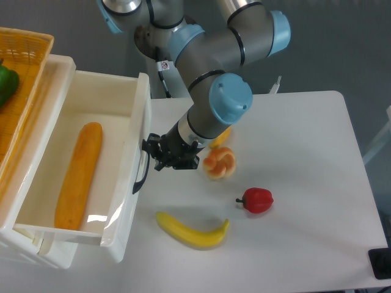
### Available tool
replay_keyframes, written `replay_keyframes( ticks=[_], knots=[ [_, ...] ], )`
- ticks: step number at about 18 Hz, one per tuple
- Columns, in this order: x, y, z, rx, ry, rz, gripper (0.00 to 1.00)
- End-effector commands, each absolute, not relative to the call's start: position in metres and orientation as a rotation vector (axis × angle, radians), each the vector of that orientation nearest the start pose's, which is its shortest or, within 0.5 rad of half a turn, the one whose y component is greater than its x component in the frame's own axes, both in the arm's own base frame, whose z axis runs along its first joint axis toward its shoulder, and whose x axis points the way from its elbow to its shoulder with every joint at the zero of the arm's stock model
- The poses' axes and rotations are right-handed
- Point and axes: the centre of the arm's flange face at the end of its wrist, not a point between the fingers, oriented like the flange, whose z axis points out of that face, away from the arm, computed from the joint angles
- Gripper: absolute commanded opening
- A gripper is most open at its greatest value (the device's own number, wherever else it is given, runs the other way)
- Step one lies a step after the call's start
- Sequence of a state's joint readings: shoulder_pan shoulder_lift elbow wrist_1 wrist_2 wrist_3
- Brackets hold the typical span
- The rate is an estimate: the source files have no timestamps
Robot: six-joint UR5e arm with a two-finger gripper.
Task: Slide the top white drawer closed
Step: 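Push the open white drawer into the cabinet with the gripper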
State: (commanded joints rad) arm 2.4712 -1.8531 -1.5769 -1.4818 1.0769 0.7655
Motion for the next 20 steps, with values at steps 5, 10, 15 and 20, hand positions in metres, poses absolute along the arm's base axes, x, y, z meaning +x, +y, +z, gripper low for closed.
replay_keyframes(
  ticks=[5,10,15,20],
  knots=[
    [-0.331,0.501,0.36,-2.798,-0.249,-0.695,0.0],
    [-0.321,0.504,0.363,-2.797,-0.239,-0.7,0.0],
    [-0.31,0.509,0.368,-2.799,-0.237,-0.702,0.0],
    [-0.297,0.518,0.368,-2.796,-0.219,-0.712,0.0]
  ],
)
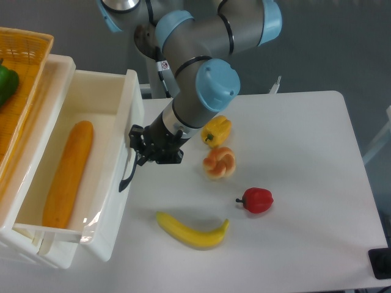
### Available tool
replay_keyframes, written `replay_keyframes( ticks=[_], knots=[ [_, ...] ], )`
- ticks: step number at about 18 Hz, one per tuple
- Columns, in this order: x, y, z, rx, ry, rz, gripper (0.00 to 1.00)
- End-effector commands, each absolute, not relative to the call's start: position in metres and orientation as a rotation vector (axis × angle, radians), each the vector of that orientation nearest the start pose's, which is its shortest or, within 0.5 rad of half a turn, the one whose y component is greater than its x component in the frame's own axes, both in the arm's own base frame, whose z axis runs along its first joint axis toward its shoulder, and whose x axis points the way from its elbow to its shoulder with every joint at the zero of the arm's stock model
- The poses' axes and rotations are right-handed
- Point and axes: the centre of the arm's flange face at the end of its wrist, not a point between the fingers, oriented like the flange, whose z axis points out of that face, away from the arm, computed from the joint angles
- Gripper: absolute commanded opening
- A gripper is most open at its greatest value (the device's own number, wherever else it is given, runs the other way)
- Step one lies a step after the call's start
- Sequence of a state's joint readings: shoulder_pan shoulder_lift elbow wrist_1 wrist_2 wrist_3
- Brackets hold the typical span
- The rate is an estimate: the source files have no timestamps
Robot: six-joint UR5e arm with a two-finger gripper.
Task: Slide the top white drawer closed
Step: 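Push the open white drawer into the cabinet with the gripper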
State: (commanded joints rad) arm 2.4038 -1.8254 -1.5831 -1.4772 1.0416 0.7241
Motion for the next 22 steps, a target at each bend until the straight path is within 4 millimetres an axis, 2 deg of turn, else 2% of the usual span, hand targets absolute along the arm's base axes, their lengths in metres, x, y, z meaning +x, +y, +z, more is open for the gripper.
replay_keyframes(
  ticks=[3,22],
  knots=[
    [-0.287,0.529,0.366,-2.809,-0.264,-0.726,0.0],
    [-0.226,0.578,0.367,-2.831,-0.23,-0.709,0.0]
  ],
)
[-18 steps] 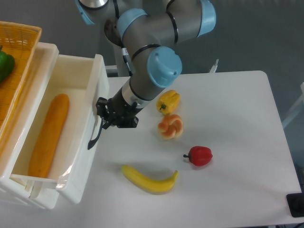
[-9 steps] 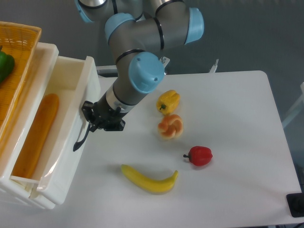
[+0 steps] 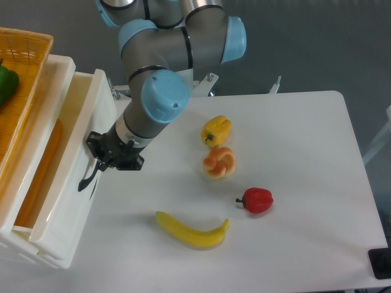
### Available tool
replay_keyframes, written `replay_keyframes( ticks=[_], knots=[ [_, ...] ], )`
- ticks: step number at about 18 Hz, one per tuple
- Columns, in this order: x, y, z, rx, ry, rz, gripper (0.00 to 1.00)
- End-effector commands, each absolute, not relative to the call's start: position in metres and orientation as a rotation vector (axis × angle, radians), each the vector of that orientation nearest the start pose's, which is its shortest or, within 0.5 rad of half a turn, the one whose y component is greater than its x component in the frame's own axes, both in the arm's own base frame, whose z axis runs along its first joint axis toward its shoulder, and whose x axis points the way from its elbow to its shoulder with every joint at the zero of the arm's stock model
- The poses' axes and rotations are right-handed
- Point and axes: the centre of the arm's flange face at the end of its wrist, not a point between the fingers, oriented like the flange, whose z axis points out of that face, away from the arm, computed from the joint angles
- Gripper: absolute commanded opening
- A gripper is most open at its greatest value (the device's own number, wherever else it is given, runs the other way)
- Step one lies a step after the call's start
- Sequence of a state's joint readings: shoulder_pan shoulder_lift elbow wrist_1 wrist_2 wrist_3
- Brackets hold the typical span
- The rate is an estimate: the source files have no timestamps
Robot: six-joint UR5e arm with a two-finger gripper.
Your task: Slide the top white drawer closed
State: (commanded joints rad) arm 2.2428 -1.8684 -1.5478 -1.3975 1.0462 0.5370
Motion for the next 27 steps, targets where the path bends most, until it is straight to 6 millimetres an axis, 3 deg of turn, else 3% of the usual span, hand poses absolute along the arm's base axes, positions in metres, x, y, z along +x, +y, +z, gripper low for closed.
replay_keyframes(
  ticks=[11,19,21,22,24,27],
  knots=[
    [-0.196,0.591,0.371,-2.848,-0.218,-0.713,0.0],
    [-0.195,0.595,0.371,-2.845,-0.203,-0.696,0.0],
    [-0.201,0.593,0.373,-2.841,-0.207,-0.685,0.16],
    [-0.21,0.589,0.374,-2.836,-0.225,-0.678,0.19],
    [-0.228,0.582,0.374,-2.826,-0.265,-0.67,0.37],
    [-0.257,0.568,0.373,-2.839,-0.324,-0.618,0.52]
  ],
)
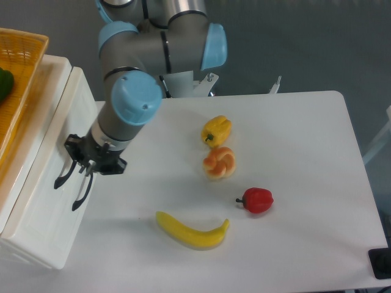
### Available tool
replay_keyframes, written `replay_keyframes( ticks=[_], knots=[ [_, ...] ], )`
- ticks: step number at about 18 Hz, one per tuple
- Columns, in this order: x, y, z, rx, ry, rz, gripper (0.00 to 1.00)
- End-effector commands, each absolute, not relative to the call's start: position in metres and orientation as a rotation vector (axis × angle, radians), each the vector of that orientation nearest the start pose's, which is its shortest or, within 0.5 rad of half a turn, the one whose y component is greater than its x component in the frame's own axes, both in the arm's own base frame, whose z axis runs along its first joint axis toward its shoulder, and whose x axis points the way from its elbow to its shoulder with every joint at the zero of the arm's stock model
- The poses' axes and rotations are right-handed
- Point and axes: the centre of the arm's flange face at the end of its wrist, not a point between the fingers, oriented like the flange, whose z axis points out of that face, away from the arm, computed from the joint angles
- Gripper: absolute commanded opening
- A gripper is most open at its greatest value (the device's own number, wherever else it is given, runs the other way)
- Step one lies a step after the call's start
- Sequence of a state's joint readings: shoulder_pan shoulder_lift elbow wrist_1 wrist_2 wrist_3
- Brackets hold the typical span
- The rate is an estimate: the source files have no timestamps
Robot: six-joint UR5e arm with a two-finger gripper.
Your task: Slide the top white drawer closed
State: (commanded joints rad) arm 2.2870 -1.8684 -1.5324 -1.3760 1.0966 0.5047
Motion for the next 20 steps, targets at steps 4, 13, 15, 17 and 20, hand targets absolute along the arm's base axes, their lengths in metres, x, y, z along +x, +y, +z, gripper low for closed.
replay_keyframes(
  ticks=[4,13,15,17,20],
  knots=[
    [-0.299,0.548,0.371,-2.825,-0.422,-0.585,0.76],
    [-0.417,0.49,0.346,-2.852,-0.646,-0.253,1.0],
    [-0.442,0.477,0.335,-2.906,-0.692,-0.103,1.0],
    [-0.468,0.46,0.332,-2.91,-0.714,0.003,1.0],
    [-0.505,0.435,0.333,-2.941,-0.497,0.065,1.0]
  ],
)
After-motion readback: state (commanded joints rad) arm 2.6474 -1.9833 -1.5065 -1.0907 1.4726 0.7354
